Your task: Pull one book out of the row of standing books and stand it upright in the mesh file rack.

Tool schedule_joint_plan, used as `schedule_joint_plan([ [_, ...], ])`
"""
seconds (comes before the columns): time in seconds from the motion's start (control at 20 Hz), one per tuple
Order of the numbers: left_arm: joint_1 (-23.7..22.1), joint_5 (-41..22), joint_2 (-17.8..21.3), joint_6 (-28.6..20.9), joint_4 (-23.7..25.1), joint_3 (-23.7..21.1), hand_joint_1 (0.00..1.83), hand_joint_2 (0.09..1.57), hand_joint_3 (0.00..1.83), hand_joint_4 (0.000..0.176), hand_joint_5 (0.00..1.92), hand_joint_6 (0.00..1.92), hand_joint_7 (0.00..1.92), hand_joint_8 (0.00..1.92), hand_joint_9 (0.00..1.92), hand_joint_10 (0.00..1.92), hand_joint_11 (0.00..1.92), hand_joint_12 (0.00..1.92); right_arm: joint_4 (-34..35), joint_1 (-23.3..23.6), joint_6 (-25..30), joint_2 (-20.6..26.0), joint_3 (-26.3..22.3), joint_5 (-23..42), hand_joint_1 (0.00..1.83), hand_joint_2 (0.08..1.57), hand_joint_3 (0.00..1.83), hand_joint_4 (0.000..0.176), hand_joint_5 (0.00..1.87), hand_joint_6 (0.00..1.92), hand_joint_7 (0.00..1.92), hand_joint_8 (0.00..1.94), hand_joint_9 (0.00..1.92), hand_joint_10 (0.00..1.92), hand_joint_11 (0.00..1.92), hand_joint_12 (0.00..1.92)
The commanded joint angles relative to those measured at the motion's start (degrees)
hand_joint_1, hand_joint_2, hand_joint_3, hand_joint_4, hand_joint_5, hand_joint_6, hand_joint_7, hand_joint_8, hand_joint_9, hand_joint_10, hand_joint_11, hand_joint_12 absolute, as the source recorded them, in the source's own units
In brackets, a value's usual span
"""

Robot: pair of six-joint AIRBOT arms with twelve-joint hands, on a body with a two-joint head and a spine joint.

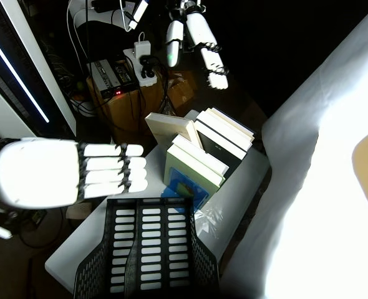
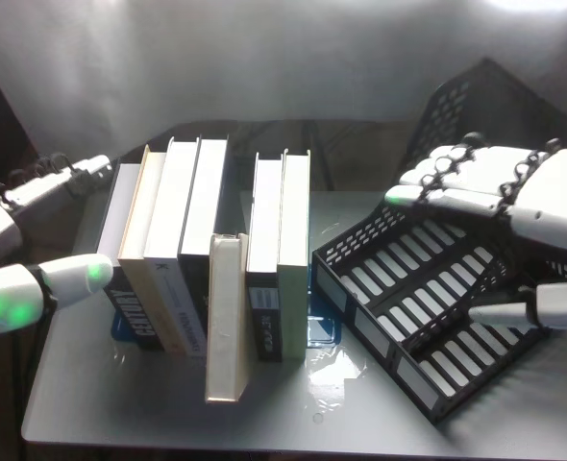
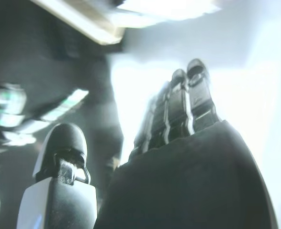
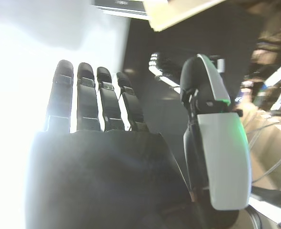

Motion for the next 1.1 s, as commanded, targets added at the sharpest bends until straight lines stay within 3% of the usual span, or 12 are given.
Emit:
schedule_joint_plan([
  [0.0,0.30,-9.41,0.06,-0.24,-2.45,0.17,0.35,1.30,0.00,0.012,0.00,0.00,0.00,0.00,0.00,0.00,0.00,0.00,0.32,1.09,0.55,0.46,0.46,4.23,0.79,1.17,0.00,0.014,0.00,0.00,0.00,0.00,0.00,0.00,0.02,0.01],
  [0.05,1.29,-10.84,-0.12,-0.24,-4.47,0.16,0.36,1.30,0.00,0.011,0.00,0.00,0.00,0.00,0.00,0.00,0.00,0.00,-1.82,2.41,1.30,-0.28,0.79,3.01,0.83,1.15,0.00,0.021,0.00,0.00,0.00,0.00,0.00,0.00,0.00,0.00],
  [0.15,1.56,-11.21,-0.20,-0.24,-5.20,0.16,0.39,1.30,0.00,0.011,0.00,0.00,0.00,0.00,0.00,0.00,0.00,0.00,-2.62,2.76,1.57,-0.46,0.87,2.57,0.77,1.16,0.00,0.000,0.00,0.00,0.00,0.00,0.00,0.00,0.00,0.00],
  [0.25,2.55,-12.83,-0.44,-0.24,-7.36,0.24,0.44,1.29,0.00,0.003,0.00,0.00,0.00,0.00,0.00,0.00,0.00,0.00,-4.96,4.27,2.23,-1.23,1.18,1.30,0.63,1.18,0.00,0.000,0.00,0.00,0.00,0.00,0.00,0.00,0.00,0.00],
  [0.35,5.67,-15.74,-1.43,-0.24,-13.26,0.59,0.48,1.28,0.00,0.000,0.00,0.00,0.00,0.00,0.00,0.00,0.00,0.00,-12.40,7.93,5.30,-3.42,2.12,-2.38,0.57,1.17,0.00,0.000,0.00,0.00,0.00,0.00,0.00,0.00,0.00,0.00],
  [0.5,6.95,-16.55,-2.61,-0.24,-17.57,1.60,0.44,1.28,0.00,0.000,0.00,0.00,0.00,0.00,0.00,0.00,0.00,0.00,-22.16,11.67,9.03,-6.27,2.92,-6.46,0.49,1.19,0.00,0.000,0.00,0.00,0.00,0.00,0.00,0.00,0.00,0.00],
  [0.55,7.02,-16.60,-2.83,-0.24,-18.53,1.81,0.45,1.28,0.00,0.000,0.00,0.00,0.00,0.00,0.00,0.00,0.00,0.00,-25.24,12.61,10.65,-6.91,3.14,-7.43,0.49,1.20,0.00,0.000,0.00,0.00,0.00,0.00,0.00,0.00,0.00,0.00],
  [0.65,7.61,-16.32,-3.19,-0.24,-21.08,2.45,0.48,1.27,0.00,0.000,0.00,0.00,0.00,0.00,0.00,0.00,0.00,0.00,-36.64,15.80,19.05,-10.00,5.16,-9.51,0.70,1.15,0.00,0.000,0.00,0.00,0.00,0.00,0.00,0.00,0.00,0.00],
  [0.75,7.79,-15.31,-3.42,-0.24,-21.94,3.08,0.47,1.28,0.00,0.000,0.00,0.00,0.00,0.00,0.00,0.00,0.00,0.00,-44.52,17.28,23.94,-12.15,6.36,-10.78,0.73,1.13,0.00,0.000,0.00,0.00,0.00,0.00,0.00,0.00,0.00,0.00],
  [0.85,7.79,-14.98,-3.57,-0.24,-22.63,3.60,0.44,1.29,0.00,0.000,0.00,0.00,0.00,0.00,0.00,0.00,0.00,0.00,-50.76,18.56,27.60,-14.18,7.53,-11.89,0.74,1.13,0.00,0.000,0.00,0.00,0.00,0.00,0.00,0.00,0.00,0.00],
  [0.95,7.80,-14.90,-3.57,-0.24,-22.85,3.91,0.47,1.28,0.00,0.000,0.00,0.00,0.00,0.00,0.00,0.00,0.00,0.00,-55.85,19.52,31.07,-16.42,9.18,-12.31,0.60,1.17,0.00,0.000,0.00,0.00,0.00,0.00,0.00,0.00,0.00,0.00],
  [1.05,7.80,-14.90,-3.56,-0.24,-22.85,4.04,0.49,1.29,0.00,0.000,0.00,0.00,0.00,0.00,0.00,0.00,0.00,0.00,-59.75,20.34,33.63,-18.54,10.60,-12.33,0.64,1.12,0.00,0.000,0.00,0.00,0.00,0.00,0.00,0.00,0.00,0.00],
])
